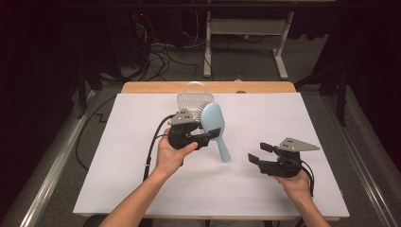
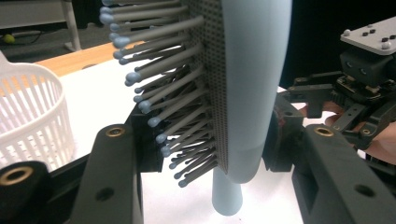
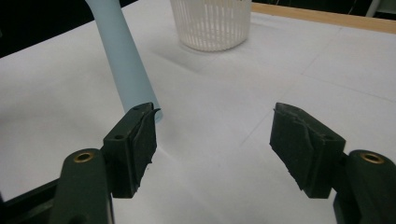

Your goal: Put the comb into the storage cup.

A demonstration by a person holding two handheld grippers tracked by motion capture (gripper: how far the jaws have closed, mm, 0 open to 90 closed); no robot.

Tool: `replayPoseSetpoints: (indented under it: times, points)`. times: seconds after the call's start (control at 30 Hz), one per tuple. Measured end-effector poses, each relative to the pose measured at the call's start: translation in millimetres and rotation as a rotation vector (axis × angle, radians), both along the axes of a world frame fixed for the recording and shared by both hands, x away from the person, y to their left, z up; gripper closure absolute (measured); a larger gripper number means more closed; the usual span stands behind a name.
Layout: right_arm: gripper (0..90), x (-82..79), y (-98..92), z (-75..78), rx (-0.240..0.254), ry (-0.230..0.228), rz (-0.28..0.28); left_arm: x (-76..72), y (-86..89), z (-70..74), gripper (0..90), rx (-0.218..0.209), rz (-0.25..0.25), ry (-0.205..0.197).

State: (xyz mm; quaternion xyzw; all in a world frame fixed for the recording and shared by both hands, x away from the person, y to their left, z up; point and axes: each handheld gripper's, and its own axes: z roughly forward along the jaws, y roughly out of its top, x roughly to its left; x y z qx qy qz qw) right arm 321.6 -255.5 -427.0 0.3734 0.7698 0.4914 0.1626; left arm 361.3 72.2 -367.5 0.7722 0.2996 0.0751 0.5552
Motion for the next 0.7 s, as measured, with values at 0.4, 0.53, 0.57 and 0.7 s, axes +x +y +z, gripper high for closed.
replayPoseSetpoints:
  times: [0.4,0.53,0.57,0.7]
  points:
    - [30.0,-9.7,-22.1,-9.0,0.017,-0.017,-0.038,3.9,10.7,2.8,51.1,-0.004,0.028,-0.002]
    - [30.0,-13.8,-31.2,-12.2,0.032,-0.019,-0.064,5.9,14.0,2.9,51.2,-0.008,0.041,-0.003]
    - [30.1,-14.9,-33.0,-13.3,0.035,-0.019,-0.071,6.4,14.7,2.8,51.1,-0.008,0.044,-0.003]
    - [30.2,-18.2,-39.5,-18.4,0.039,-0.012,-0.086,9.7,18.3,2.8,51.1,-0.007,0.059,0.001]
